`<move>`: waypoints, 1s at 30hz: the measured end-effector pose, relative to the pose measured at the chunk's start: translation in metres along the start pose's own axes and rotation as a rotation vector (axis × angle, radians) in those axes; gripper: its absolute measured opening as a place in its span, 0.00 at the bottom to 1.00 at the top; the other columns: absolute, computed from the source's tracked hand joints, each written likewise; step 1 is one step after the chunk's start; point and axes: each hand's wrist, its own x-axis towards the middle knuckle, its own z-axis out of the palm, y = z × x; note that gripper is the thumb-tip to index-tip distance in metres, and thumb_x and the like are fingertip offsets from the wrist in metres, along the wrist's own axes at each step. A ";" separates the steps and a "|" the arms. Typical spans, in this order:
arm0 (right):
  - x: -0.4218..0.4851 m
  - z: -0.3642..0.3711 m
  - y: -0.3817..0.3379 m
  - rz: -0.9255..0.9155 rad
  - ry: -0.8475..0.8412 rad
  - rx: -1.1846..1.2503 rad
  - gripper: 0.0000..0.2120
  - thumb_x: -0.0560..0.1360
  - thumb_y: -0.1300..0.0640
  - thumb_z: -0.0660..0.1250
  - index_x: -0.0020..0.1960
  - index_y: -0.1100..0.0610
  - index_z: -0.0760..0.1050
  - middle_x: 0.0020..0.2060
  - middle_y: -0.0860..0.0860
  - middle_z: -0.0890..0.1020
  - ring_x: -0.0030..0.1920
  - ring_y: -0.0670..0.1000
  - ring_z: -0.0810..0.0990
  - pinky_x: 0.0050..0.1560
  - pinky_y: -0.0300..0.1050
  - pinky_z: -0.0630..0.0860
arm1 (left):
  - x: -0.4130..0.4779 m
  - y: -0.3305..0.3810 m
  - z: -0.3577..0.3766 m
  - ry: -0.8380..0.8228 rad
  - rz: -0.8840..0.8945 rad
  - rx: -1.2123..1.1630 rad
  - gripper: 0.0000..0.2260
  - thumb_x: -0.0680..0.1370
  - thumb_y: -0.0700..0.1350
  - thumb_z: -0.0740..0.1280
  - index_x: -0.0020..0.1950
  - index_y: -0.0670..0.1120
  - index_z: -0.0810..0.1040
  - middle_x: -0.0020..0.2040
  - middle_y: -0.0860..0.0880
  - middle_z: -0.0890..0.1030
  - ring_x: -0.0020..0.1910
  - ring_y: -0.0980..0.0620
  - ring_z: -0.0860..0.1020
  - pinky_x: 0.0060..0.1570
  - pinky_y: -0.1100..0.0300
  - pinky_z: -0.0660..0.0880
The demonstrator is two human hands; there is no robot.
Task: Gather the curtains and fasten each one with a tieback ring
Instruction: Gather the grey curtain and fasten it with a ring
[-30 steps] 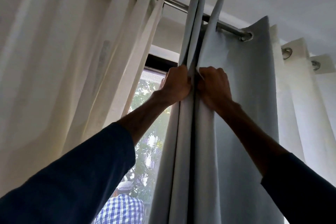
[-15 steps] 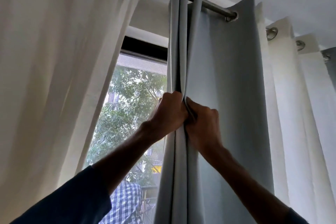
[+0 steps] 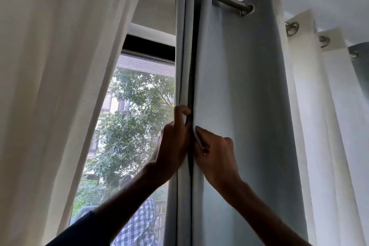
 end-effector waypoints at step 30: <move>0.087 -0.118 0.124 0.499 0.248 -0.372 0.32 0.72 0.45 0.76 0.70 0.58 0.70 0.64 0.56 0.77 0.66 0.59 0.74 0.63 0.53 0.73 | 0.056 0.033 -0.002 -0.103 -0.070 0.432 0.15 0.75 0.39 0.70 0.35 0.45 0.65 0.28 0.50 0.66 0.32 0.39 0.78 0.31 0.58 0.66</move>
